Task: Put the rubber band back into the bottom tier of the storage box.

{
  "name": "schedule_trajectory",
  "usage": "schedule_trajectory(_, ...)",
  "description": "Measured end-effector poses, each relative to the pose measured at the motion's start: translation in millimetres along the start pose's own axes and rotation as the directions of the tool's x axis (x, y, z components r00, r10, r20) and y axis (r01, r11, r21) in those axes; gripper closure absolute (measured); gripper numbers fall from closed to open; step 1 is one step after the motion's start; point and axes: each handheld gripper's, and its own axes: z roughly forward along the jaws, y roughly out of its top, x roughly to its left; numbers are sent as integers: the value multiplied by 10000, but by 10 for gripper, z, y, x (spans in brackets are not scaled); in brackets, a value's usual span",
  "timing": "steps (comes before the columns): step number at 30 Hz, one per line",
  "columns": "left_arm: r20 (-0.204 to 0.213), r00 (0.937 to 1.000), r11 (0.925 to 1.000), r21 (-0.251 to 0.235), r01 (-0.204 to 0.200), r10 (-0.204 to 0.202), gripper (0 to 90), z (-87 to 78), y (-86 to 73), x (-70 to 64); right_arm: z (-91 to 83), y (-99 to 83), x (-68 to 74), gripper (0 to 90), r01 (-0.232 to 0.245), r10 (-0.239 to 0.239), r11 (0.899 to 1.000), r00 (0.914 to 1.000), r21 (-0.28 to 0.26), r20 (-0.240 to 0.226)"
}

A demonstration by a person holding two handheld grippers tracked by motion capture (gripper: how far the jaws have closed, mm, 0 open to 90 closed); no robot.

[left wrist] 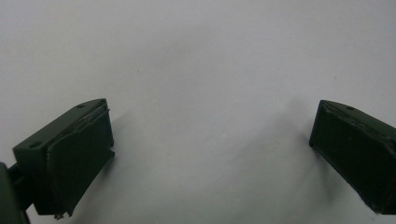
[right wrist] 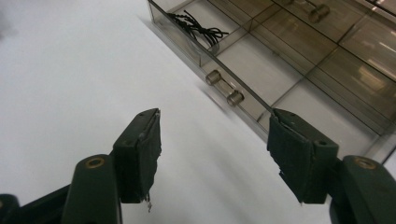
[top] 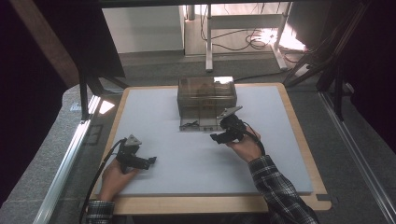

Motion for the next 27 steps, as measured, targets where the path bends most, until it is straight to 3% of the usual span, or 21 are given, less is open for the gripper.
schedule_trajectory(8, 1, 10000, 10000, 1, -1, 1, 0, 0, 0, 0, -80, -119, -17, 294, 104, -107, 9998, 9998, 170, 184)
schedule_trajectory(27, -2, 10000, 10000, -2, -4, 4, 0, 0, 0, 0, -238, -341, -86, 213, -262, 257, 9995, 9993, 167, 263)
